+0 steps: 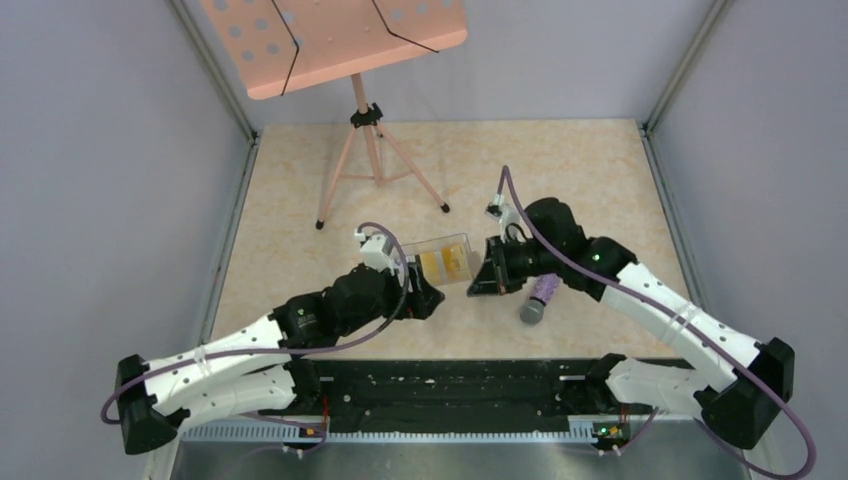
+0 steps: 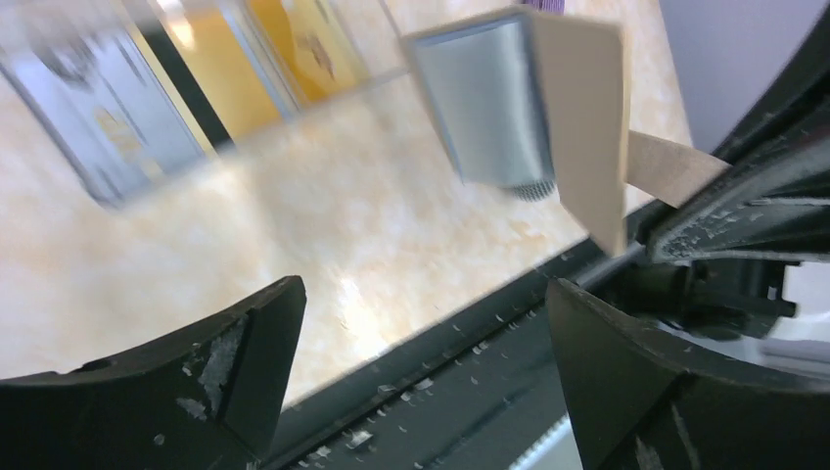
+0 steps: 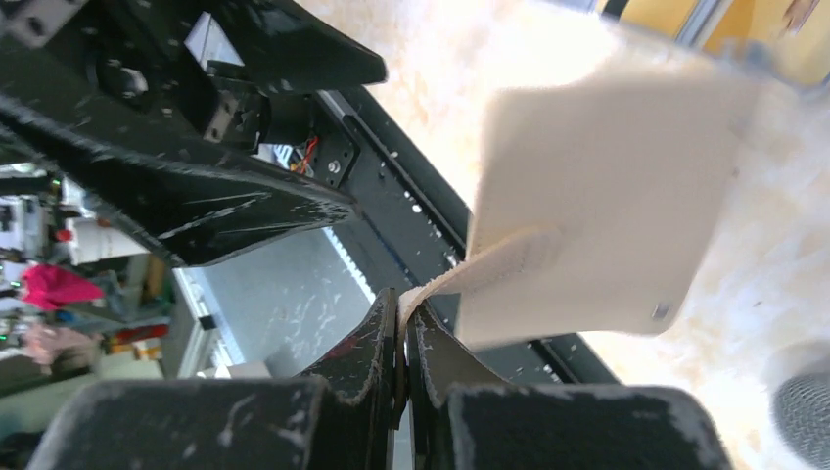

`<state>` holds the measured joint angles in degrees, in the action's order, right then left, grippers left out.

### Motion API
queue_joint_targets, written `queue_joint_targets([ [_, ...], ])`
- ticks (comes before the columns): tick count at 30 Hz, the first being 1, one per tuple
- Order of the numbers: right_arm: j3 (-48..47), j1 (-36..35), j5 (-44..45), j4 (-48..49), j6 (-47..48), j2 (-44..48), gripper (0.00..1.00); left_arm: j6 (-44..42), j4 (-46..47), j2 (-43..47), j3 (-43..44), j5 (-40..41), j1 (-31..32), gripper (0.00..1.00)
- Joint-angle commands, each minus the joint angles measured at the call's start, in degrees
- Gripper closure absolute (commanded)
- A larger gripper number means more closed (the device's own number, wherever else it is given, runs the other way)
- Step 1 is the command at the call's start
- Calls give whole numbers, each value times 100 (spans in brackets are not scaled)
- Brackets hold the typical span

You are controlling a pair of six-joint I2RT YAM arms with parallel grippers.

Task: Put the credit cards into the card holder
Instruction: Open the card holder at the center of the board.

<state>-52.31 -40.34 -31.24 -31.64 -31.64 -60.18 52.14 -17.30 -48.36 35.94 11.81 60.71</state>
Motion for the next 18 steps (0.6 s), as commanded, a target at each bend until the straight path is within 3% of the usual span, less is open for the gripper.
queue_joint_targets([
  [1,-1062,60,123,-772,1185,-532,100,-1996,-639,167,723,1139,-9,2],
  [7,-2463,186,-356,-1840,2251,-1450,100,-4415,-408,-197,1419,-278,-436,1],
  [13,-3365,360,-989,-2584,2905,-2047,100,-4757,-675,-1066,2160,-3100,-2036,1],
  [18,-3489,621,-1424,-2654,2839,-2200,100,-4931,-757,-1375,2565,-3733,-2400,1],
])
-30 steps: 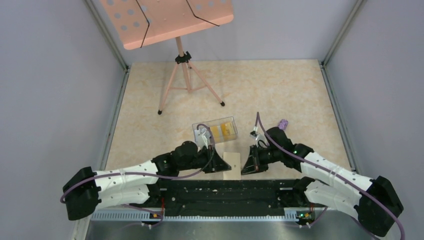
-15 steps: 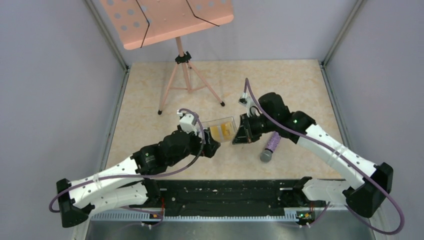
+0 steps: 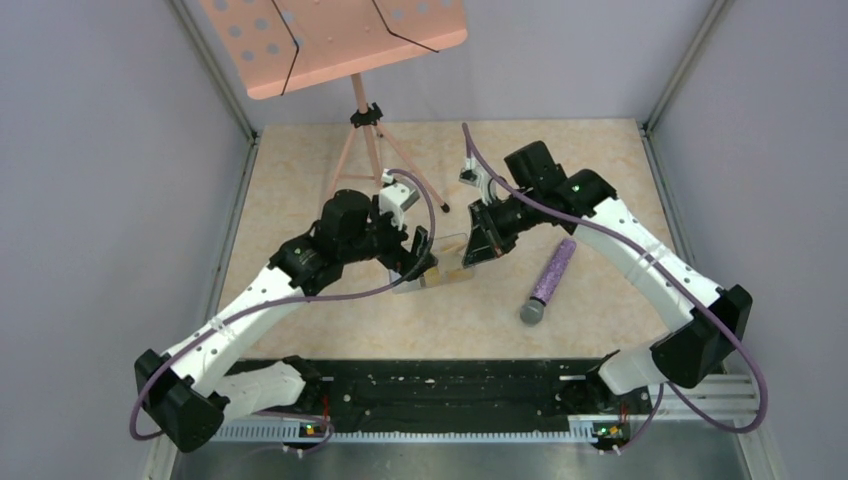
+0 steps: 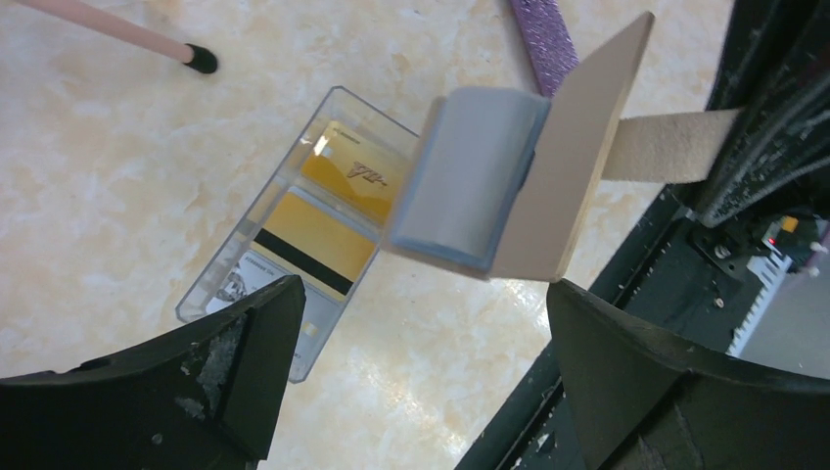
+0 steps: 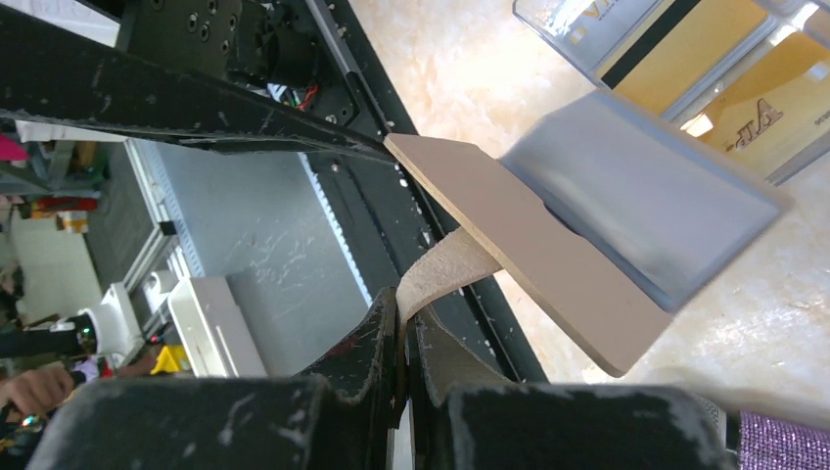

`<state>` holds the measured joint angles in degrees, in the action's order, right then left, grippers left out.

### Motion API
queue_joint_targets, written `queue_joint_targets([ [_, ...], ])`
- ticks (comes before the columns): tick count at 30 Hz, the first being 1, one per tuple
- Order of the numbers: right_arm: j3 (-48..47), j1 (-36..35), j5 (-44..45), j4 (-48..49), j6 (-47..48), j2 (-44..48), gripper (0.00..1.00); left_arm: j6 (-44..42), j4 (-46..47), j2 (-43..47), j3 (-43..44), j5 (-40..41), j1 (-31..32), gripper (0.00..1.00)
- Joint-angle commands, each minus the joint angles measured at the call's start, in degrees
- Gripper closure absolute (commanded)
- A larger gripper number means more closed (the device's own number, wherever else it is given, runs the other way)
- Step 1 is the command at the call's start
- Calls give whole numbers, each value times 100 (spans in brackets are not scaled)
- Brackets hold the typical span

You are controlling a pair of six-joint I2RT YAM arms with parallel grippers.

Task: Put the credit cards into the card holder
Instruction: Open the card holder at the center of the board.

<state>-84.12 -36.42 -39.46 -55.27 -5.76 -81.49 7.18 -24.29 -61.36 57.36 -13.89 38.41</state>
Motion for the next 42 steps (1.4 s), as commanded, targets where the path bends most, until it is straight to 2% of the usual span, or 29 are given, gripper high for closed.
queue_joint_targets([
  [1,-309,265,-696,-284,264,-87,100,-455,-20,-78,444,-1277,-226,1],
  [5,-287,370,-1019,-285,422,-122,100,-494,45,-32,605,-2055,-510,1],
  [10,-277,486,-1834,-281,624,-215,100,-372,165,-97,642,-3169,-951,1],
  [17,-122,491,-2759,-127,658,-303,100,-319,347,-552,696,-3227,-1085,1],
  [23,-212,491,-3111,463,134,-358,100,171,1536,-813,354,-3917,-1057,2],
  [31,-421,491,-3411,709,5,-675,100,447,2815,-956,12,-4092,-710,1],
  [34,-475,493,-3584,719,27,-753,100,832,3426,-1073,-169,-4305,-632,1],
  [42,-530,492,-3877,702,133,-951,100,1209,3935,-1010,-604,-4402,-571,5],
])
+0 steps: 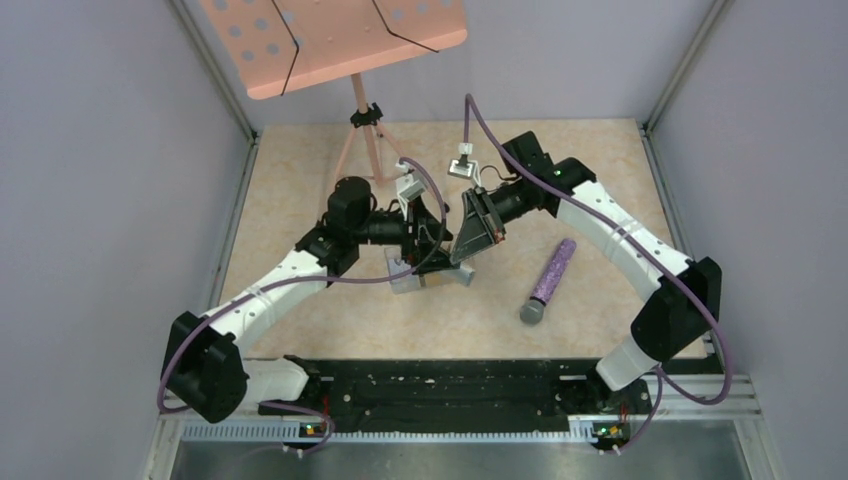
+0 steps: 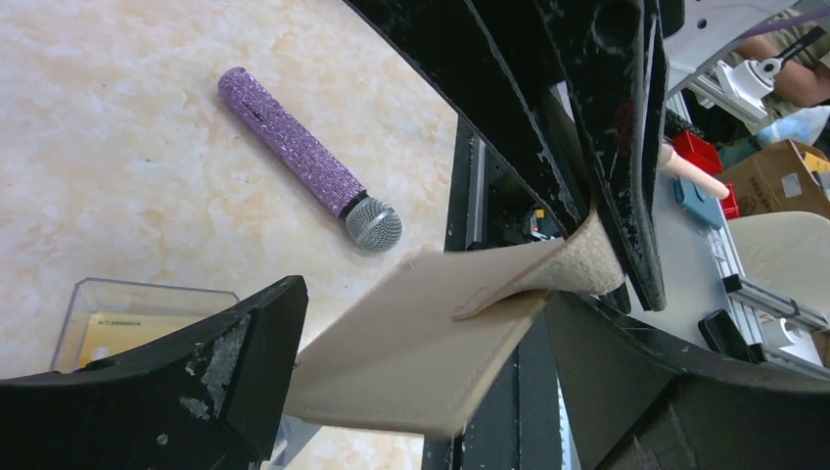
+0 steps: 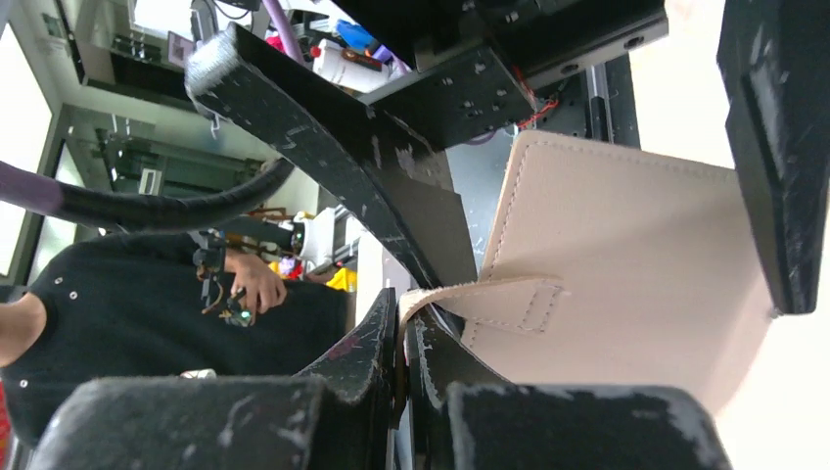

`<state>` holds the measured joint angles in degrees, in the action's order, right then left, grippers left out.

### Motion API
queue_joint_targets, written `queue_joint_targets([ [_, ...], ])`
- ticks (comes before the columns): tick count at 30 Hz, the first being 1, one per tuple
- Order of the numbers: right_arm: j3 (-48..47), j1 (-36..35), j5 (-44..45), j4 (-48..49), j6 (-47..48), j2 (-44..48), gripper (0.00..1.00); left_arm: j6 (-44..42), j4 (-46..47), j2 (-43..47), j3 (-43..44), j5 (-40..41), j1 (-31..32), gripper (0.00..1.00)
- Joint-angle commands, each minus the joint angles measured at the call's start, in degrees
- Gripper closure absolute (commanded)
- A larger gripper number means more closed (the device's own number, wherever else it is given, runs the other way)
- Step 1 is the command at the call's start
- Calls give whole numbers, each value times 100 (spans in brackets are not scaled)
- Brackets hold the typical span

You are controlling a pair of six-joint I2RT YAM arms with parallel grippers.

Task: Put the credit cards into the card holder
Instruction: Open the card holder at the center of the board, then turn over the card slot in the card holder.

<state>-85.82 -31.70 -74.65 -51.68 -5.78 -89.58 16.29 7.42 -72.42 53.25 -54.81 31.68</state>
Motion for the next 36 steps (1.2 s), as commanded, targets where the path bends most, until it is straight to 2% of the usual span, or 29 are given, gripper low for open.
queue_joint_targets([
  [1,-379,30,-364,348,147,-161,100,369,830,92,-219,-388,111,7],
  [9,-426,179,-362,352,177,-229,100,683,703,71,-290,-725,119,34],
  [11,-374,193,-322,351,176,-221,100,690,706,79,-299,-753,119,44],
  [16,-234,255,-17,352,126,-174,100,861,754,54,-243,-756,123,82],
  [18,-203,287,197,344,91,-167,100,932,761,53,-211,-719,119,89],
  [20,-198,323,389,338,68,-157,99,908,735,63,-166,-662,117,100],
  [23,-217,417,949,349,2,-105,80,722,334,26,-8,-608,110,100],
  [26,-220,524,1509,342,-8,23,60,316,-639,-114,315,-653,113,100],
  [30,-205,563,2041,262,147,151,39,38,-1675,-386,698,-897,112,100],
  [31,-178,568,2051,192,241,139,36,-35,-1850,-439,764,-958,116,100],
  [36,-54,557,2165,-339,719,-34,35,-160,-2016,-496,816,-1127,117,100],
])
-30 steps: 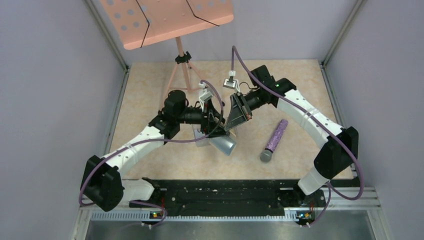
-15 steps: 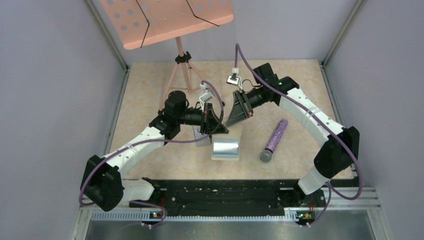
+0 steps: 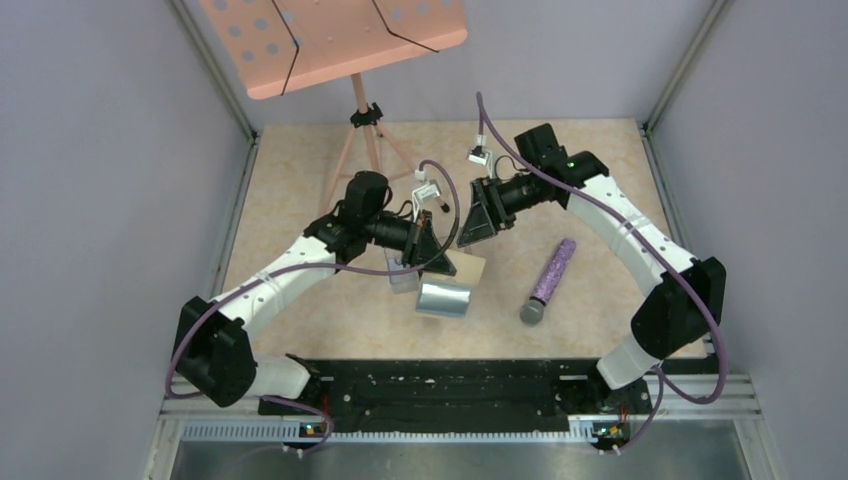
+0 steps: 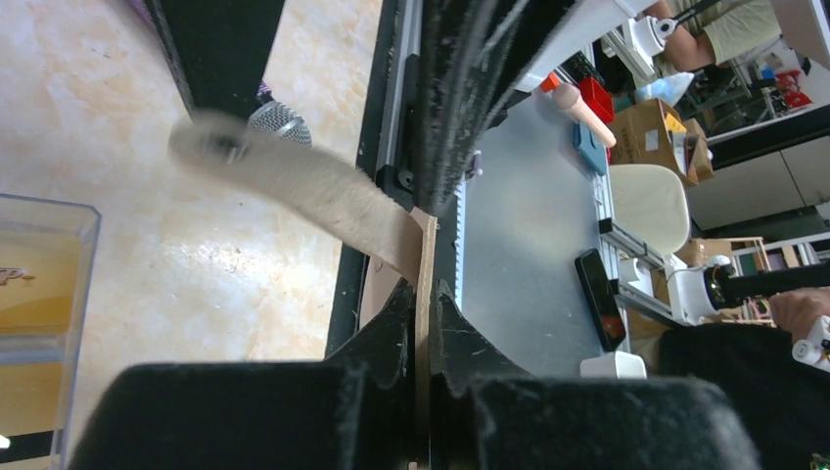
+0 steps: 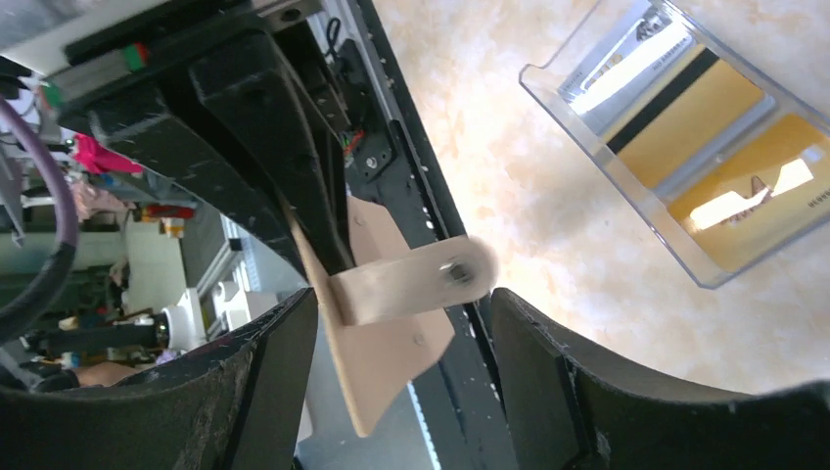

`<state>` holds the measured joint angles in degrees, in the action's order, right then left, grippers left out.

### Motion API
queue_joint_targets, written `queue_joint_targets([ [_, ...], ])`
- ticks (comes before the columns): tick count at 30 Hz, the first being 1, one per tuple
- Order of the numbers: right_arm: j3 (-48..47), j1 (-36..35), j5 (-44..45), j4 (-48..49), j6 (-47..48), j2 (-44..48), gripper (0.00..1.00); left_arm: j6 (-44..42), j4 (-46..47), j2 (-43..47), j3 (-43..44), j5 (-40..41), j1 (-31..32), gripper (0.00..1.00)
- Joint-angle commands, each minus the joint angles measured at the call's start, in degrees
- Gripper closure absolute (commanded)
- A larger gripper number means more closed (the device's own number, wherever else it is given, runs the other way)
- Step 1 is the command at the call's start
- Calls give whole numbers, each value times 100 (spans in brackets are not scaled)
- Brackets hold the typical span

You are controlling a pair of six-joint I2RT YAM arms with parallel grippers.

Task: Put the credit cards into the card holder
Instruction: Turn over the card slot in the card holder.

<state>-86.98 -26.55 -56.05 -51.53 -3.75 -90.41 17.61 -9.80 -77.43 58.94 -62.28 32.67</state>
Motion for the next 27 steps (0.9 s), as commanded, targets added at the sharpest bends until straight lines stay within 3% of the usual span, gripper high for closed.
queue_joint_targets([
  [1,93,44,245,-405,568,38,35,-311,-294,6,250,-379,13,100],
  [8,231,-58,-763,-561,806,-54,42,-337,-312,-89,331,-374,16,100],
  [19,609,-376,-1102,-675,937,-139,55,-358,-340,-285,591,-378,10,100],
  [21,611,-404,-1106,-676,937,-192,64,-362,-329,-282,616,-369,15,100],
  [23,596,-411,-1170,-682,933,-266,93,-376,-329,-260,629,-323,8,100],
  [24,557,-409,-1166,-681,923,-296,100,-386,-336,-244,628,-278,11,99],
  [26,463,-411,-1149,-668,913,-321,100,-452,-416,-176,640,-73,5,87],
  [27,393,-405,-1104,-669,901,-328,100,-528,-579,-126,674,171,3,74],
])
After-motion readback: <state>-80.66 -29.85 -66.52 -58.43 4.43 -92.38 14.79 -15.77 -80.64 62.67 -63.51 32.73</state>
